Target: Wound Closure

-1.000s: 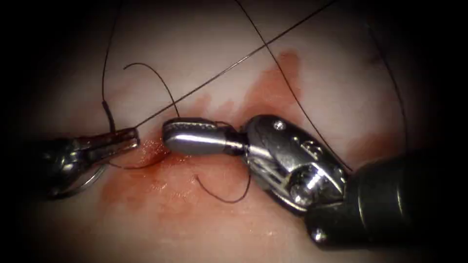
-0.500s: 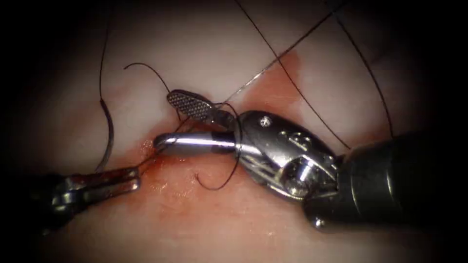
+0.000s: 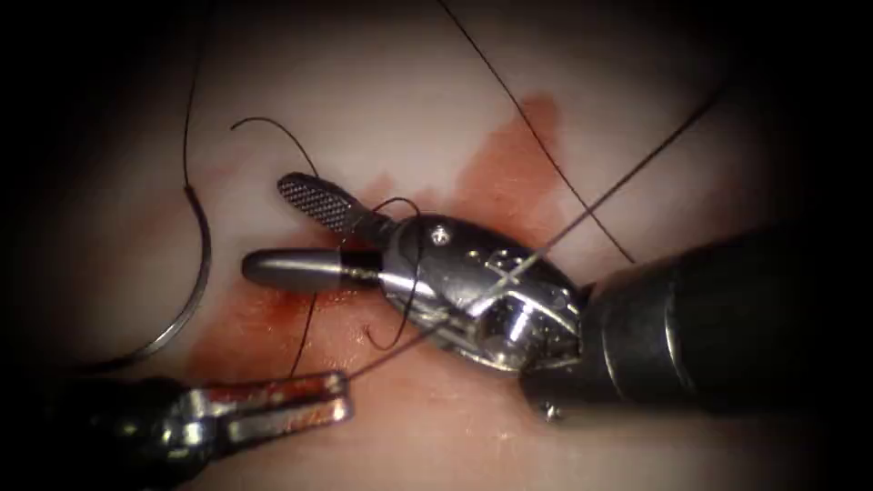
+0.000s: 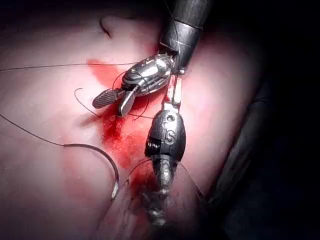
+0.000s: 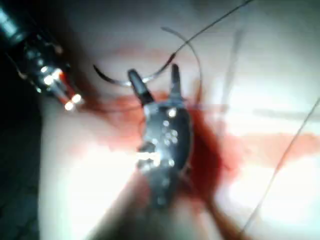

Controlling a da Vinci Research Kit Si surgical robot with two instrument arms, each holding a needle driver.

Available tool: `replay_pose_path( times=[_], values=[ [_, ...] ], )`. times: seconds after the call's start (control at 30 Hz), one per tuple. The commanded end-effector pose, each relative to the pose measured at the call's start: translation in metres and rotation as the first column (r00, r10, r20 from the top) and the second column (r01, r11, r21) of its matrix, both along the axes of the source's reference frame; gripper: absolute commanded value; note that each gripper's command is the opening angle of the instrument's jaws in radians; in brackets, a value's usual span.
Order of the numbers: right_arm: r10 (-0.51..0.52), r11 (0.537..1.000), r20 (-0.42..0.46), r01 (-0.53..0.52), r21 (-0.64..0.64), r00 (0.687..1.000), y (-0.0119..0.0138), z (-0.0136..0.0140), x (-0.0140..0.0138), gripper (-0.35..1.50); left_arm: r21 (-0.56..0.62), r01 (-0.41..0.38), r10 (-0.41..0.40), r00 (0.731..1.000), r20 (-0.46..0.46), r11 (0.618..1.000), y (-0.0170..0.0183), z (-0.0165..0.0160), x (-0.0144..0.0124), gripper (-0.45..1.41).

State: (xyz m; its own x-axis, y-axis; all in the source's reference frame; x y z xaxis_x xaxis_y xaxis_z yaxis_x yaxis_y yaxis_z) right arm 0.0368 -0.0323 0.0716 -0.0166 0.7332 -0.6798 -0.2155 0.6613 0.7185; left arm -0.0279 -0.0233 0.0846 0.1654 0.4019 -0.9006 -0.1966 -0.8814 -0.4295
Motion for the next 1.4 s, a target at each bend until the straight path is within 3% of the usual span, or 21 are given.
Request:
replay_pose_path(
  times=[0.03,0.43,0.73,1.07,1.4],
  values=[
    [-0.016,1.0,0.011,0.016,0.001,1.0,-0.0009,0.0008,0.0009,0.88,0.006,-0.003,0.003,1.0,0.003,1.0,-0.0003,0.0002,-0.0006,-0.45],
    [-0.135,0.991,-0.014,0.135,-0.005,0.991,-0.0029,0.0015,0.0021,0.86,0.006,-0.017,0.017,1.0,0.02,1.0,0.0037,-0.0018,-0.0024,-0.45],
    [-0.264,0.964,-0.066,0.264,-0.005,0.962,-0.0049,0.0002,0.0038,0.81,0.001,-0.036,0.036,0.998,0.045,0.999,0.0083,-0.0033,-0.0042,-0.45],
    [-0.342,0.939,-0.125,0.343,-0.016,0.931,-0.0058,-0.0011,0.0037,0.81,-0.006,-0.071,0.071,0.995,0.065,0.997,0.0126,0.0001,-0.0027,-0.45],
    [-0.368,0.929,-0.199,0.369,-0.032,0.908,-0.0061,-0.0023,0.0033,0.78,-0.018,-0.115,0.115,0.993,0.034,0.993,0.0125,0.0045,-0.0021,-0.45]
  ],
)
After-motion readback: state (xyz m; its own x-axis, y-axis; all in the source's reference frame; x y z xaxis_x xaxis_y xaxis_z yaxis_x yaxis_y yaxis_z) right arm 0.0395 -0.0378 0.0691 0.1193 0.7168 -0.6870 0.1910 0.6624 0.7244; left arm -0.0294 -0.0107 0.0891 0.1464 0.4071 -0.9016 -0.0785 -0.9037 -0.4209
